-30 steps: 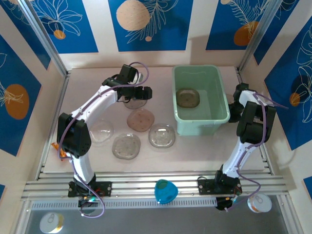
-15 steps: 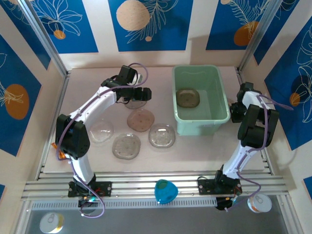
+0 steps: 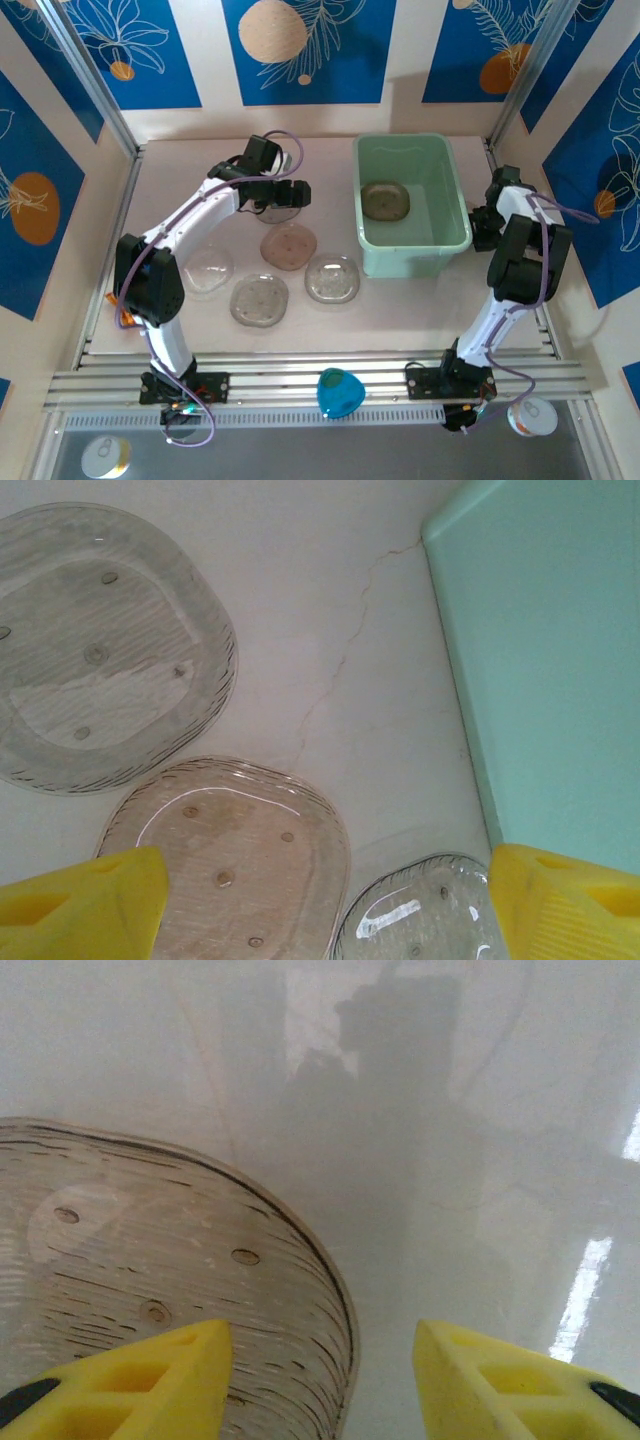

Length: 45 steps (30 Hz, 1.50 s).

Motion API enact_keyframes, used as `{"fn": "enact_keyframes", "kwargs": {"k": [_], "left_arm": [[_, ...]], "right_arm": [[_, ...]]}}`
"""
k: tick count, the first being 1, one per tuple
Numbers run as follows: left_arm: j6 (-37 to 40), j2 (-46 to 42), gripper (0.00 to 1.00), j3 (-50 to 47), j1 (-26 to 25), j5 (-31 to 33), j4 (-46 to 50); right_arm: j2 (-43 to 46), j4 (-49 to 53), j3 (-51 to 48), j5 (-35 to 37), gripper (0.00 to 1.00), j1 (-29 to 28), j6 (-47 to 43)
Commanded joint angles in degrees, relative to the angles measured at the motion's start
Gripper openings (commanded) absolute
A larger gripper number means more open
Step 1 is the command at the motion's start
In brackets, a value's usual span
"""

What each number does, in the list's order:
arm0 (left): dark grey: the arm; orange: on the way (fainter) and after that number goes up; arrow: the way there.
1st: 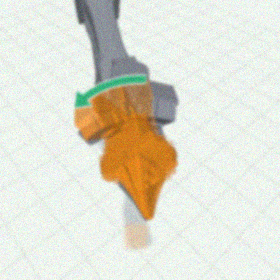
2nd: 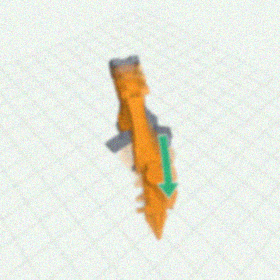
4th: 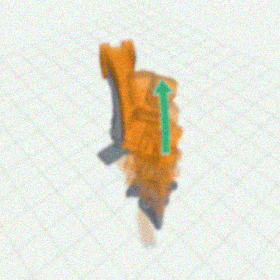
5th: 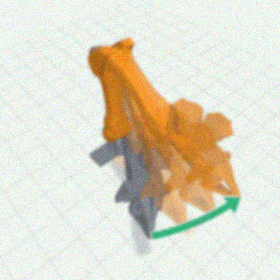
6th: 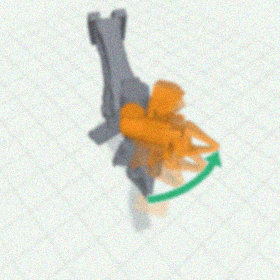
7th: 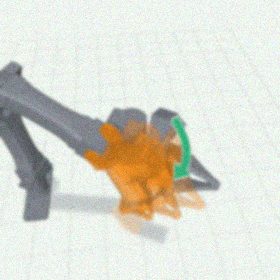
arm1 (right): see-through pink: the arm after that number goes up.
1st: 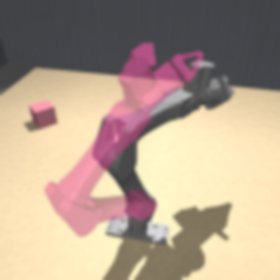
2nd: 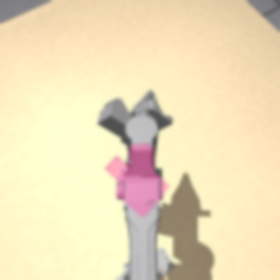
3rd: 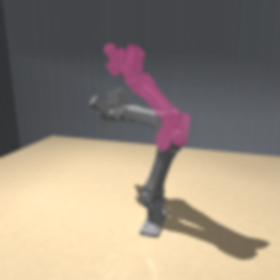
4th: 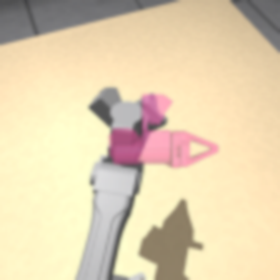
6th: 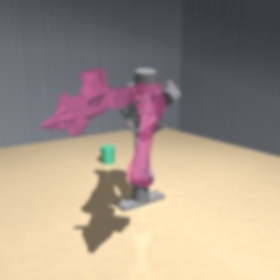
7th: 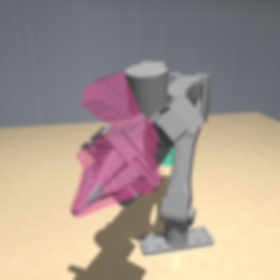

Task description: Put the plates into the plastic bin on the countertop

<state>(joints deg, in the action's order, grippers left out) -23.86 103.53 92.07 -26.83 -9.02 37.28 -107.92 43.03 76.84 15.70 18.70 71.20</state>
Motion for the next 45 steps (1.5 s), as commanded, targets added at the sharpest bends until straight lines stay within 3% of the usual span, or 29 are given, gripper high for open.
{"fn": "enact_keyframes", "kwargs": {"k": [1,13,29,45], "left_arm": [[-0.8,-1.1,0.83,-0.6,0.5,-1.0,0.3],[-1.4,-0.9,0.83,-0.1,0.5,-1.4,1.1],[-3.1,-3.0,0.83,1.1,0.1,-1.3,2.3],[-1.6,-8.7,0.83,-0.1,-2.0,0.7,2.3]], "right_arm": [[-1.9,1.8,1.5,-1.7,0.52,-1.1,0.3],[-5.8,0.7,-0.3,-2.2,0.50,-1.8,1.8],[-0.6,-1.4,-2.4,-0.6,0.00,-1.4,3.5],[19.4,-0.1,-7.3,2.6,0.00,0.6,4.2]]}}
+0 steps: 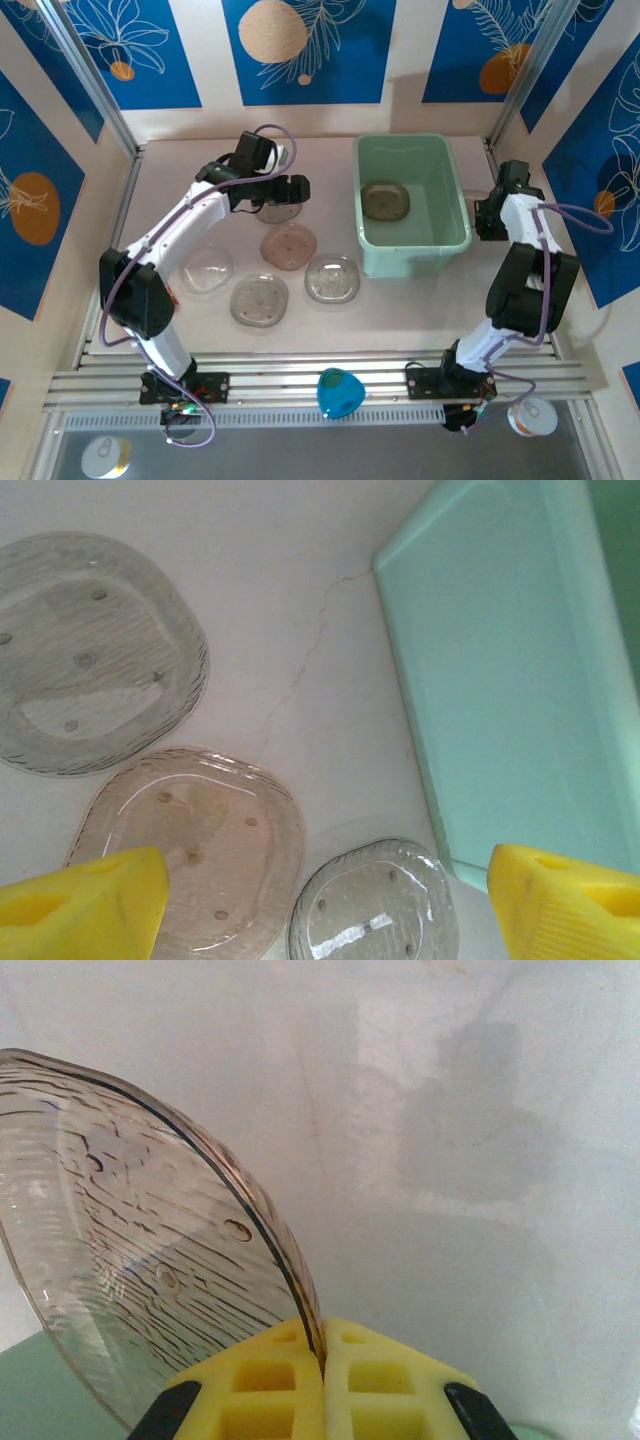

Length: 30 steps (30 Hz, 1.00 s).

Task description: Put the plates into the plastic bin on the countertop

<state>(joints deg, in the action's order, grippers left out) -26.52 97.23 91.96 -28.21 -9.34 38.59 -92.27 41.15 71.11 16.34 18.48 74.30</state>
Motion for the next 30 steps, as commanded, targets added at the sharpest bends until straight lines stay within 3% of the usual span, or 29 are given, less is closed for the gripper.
{"fn": "enact_keyframes", "kwargs": {"k": [1,12,20,22,26,30], "left_arm": [[1.3,-2.7,0.83,0.0,-0.8,1.3,1.0],[2.0,-5.5,0.84,1.2,-1.8,0.9,0.0],[1.8,-2.2,0.84,8.5,-4.2,-1.2,-1.8],[1.7,-0.9,0.84,10.6,-5.3,-1.3,-2.6],[0.2,1.3,0.85,13.6,-7.4,-1.5,-6.0],[-3.3,4.4,0.86,16.3,-8.5,-5.0,-10.2]], "right_arm": [[5.1,1.7,-2.1,1.9,0.00,1.3,0.9],[15.9,3.6,-1.5,2.4,0.00,6.0,-4.1],[21.3,4.1,4.9,4.0,0.00,4.9,-7.0],[21.7,4.4,7.1,1.7,0.00,4.3,-6.9],[21.7,5.6,10.6,-4.1,0.00,-0.6,-5.7],[23.5,4.4,9.3,-3.9,0.00,-8.4,-2.4]]}}
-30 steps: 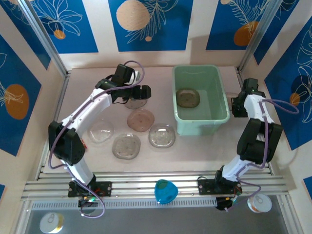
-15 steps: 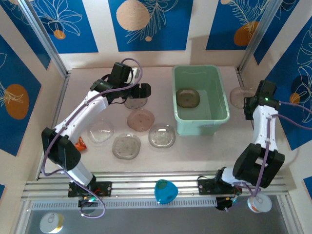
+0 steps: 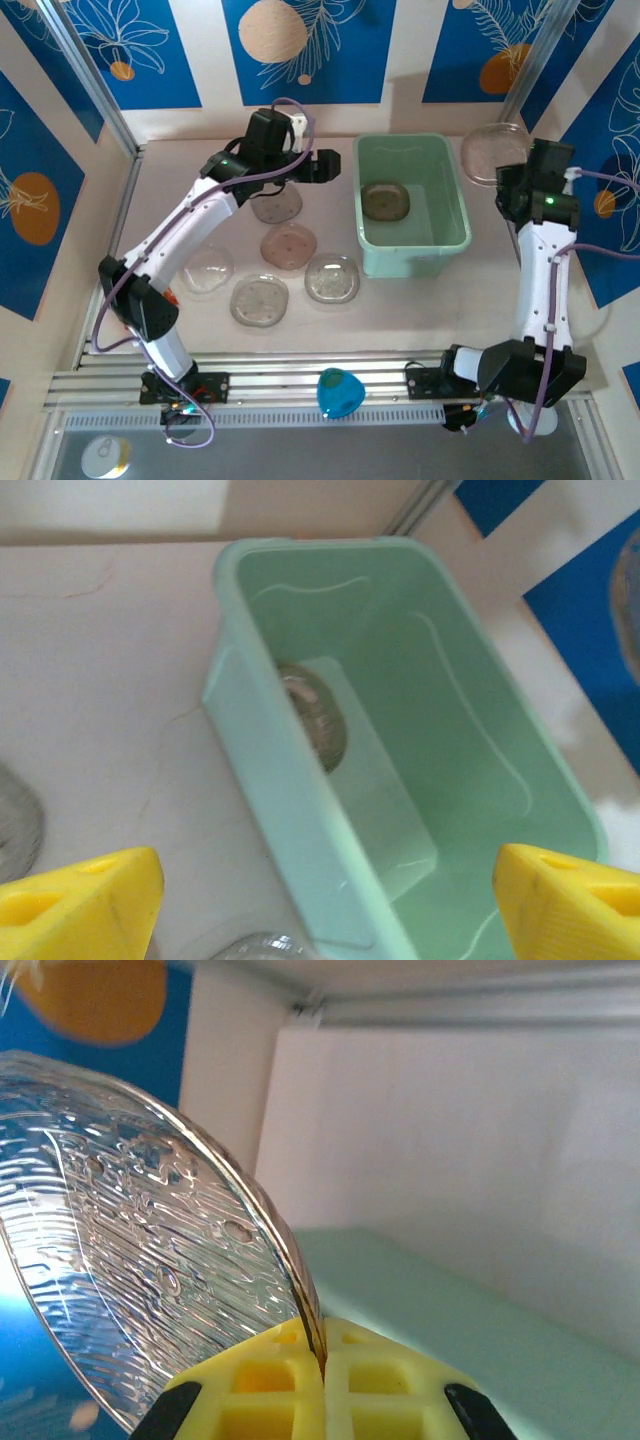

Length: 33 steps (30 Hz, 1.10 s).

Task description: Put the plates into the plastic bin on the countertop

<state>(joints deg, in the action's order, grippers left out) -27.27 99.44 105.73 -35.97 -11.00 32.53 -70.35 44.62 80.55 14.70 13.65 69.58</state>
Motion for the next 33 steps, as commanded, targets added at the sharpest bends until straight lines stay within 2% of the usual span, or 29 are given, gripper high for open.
{"fn": "enact_keyframes", "kwargs": {"k": [1,7,14,23,33], "left_arm": [[-3.0,3.0,0.86,3.2,-1.0,-4.0,-5.1],[-3.2,4.4,0.86,3.6,-1.9,-4.2,-7.1],[-4.1,-0.2,0.88,-6.0,-1.7,-2.9,-12.6],[-10.9,2.9,0.88,-4.9,-2.0,-7.3,-18.6],[-12.7,6.5,0.86,-2.6,-3.7,-7.0,-18.4]], "right_arm": [[1.9,0.6,-0.3,-1.6,0.00,-5.6,2.8],[2.1,1.9,-0.5,1.4,0.00,-16.4,5.5],[3.6,0.0,-4.6,5.3,0.00,-23.6,9.7],[2.2,-1.7,-5.3,5.8,0.00,-25.9,9.7],[2.8,-2.5,-5.9,4.5,0.00,-26.3,10.3]]}}
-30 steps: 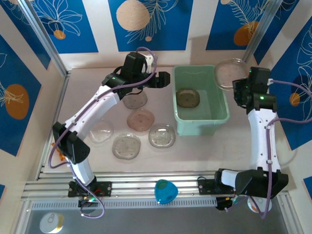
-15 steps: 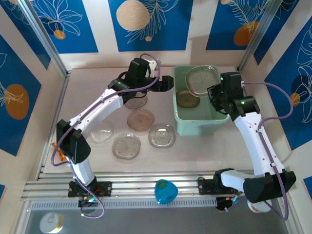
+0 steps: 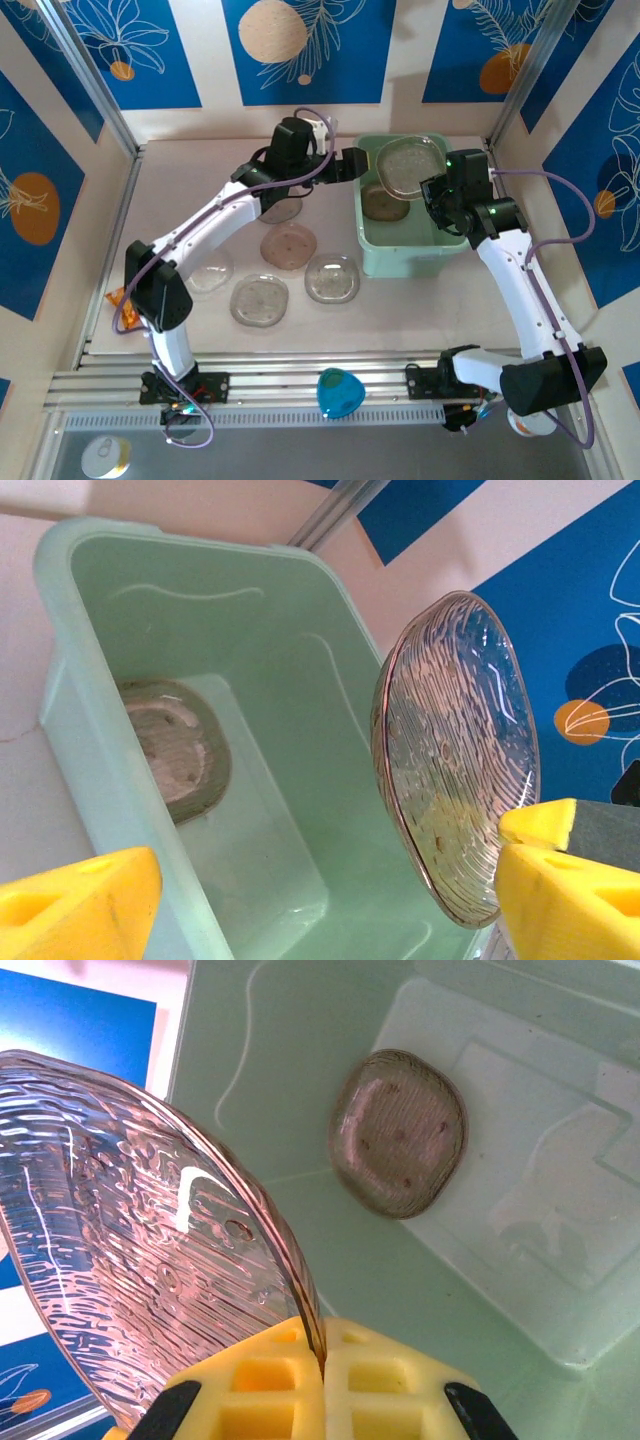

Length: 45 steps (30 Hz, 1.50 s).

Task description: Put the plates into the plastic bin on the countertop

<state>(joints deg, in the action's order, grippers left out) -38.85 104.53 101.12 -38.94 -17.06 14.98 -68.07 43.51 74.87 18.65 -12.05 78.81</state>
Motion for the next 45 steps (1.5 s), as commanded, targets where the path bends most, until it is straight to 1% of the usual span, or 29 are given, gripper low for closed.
{"fn": "enact_keyframes", "kwargs": {"k": [1,4,7,12,15,17,19,20,27,32,36,40,45], "left_arm": [[-1.7,1.8,0.86,2.1,-0.8,-0.8,-1.0],[-3.3,3.0,0.85,3.3,-1.1,-0.9,-2.0],[-3.4,4.4,0.83,5.2,-1.8,-1.1,-1.7],[-4.6,5.2,0.77,5.7,-2.1,-1.0,-1.9],[-5.0,5.6,0.66,5.6,-2.2,-0.9,-1.7],[-5.7,5.8,0.55,5.7,-2.2,-0.9,-1.8],[-6.2,6.0,0.47,5.7,-2.2,-1.1,-2.1],[-6.4,6.1,0.44,5.8,-2.3,-1.2,-2.1],[-7.5,7.1,0.37,6.7,-2.3,-1.8,-2.1],[-8.2,7.4,0.23,7.1,-2.4,-1.9,-2.6],[-8.6,7.8,0.16,7.6,-2.5,-2.1,-2.9],[-8.9,8.0,0.12,7.8,-2.5,-2.4,-3.1],[-8.7,7.5,0.00,7.5,-2.6,-2.0,-3.9]], "right_arm": [[0.5,-1.3,0.1,0.6,0.00,-0.7,0.9],[0.5,-1.3,0.2,1.5,0.00,-1.6,0.7],[0.6,-1.5,-0.1,2.0,0.00,-2.3,1.0],[1.0,-1.2,-0.3,3.3,0.00,-3.6,0.7],[1.3,-1.7,-0.9,3.8,0.00,-4.0,0.7],[1.4,-1.9,-1.1,4.5,0.00,-4.6,0.7],[1.4,-2.1,-1.5,5.3,0.00,-5.2,0.9],[1.5,-2.6,-1.8,5.3,0.00,-5.3,0.8],[1.7,-4.7,-2.9,5.0,0.00,-5.9,1.0],[1.5,-4.6,-3.0,4.9,0.00,-6.0,1.0],[1.7,-5.6,-3.6,4.6,0.00,-6.1,1.4],[1.8,-6.0,-3.9,4.4,0.00,-6.1,1.6],[2.2,-6.3,-4.0,4.6,0.00,-6.1,1.7]]}}
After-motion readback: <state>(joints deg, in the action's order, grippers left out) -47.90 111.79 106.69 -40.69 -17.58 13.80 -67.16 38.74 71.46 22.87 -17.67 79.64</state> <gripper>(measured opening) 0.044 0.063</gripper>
